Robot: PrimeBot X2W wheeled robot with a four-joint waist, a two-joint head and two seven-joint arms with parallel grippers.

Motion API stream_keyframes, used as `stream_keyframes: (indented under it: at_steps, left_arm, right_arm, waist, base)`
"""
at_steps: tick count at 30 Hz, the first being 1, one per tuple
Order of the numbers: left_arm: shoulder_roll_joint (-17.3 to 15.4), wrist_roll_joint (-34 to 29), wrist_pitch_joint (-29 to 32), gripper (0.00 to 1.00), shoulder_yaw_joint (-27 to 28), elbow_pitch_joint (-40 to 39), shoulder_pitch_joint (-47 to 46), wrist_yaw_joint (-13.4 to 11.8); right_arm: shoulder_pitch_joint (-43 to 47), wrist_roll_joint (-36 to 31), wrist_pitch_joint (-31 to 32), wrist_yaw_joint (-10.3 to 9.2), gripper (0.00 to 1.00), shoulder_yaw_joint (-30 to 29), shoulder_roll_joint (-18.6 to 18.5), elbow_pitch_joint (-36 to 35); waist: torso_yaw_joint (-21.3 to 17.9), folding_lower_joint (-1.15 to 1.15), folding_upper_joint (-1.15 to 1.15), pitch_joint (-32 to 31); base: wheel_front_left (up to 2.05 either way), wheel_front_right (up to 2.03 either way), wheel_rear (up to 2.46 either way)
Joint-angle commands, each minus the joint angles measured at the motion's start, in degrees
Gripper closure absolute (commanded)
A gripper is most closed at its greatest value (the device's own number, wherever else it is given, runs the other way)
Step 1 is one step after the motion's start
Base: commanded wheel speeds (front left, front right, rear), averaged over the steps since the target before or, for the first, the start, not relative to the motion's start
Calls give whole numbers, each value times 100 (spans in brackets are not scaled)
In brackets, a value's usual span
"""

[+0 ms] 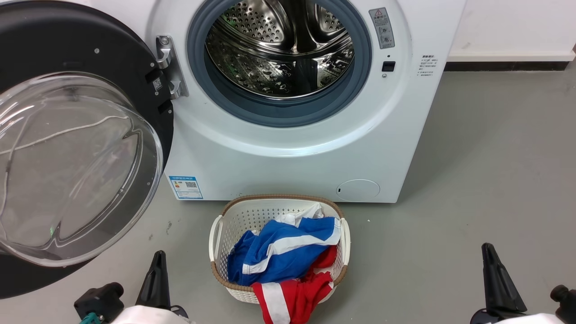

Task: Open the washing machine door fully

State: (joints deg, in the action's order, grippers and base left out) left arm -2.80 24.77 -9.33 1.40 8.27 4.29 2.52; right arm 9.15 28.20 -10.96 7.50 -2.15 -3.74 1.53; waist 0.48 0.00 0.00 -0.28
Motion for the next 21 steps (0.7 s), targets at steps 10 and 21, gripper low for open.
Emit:
stream_keyframes:
  at_steps: [10,21]
  left_arm:
    - [-10,1019,224,100,91,21,-288,86]
    - [-11,2131,488,100,175,126,-444,170]
  right_arm:
    - [-333,1044,188,0,100,14,-89,117]
    - [-571,2156,424,0,100,8,-120,327]
  waist:
    - [-5,0,0,4]
    - [-11,0,0,10]
  base:
    - [0,0,0]
    - [0,0,0]
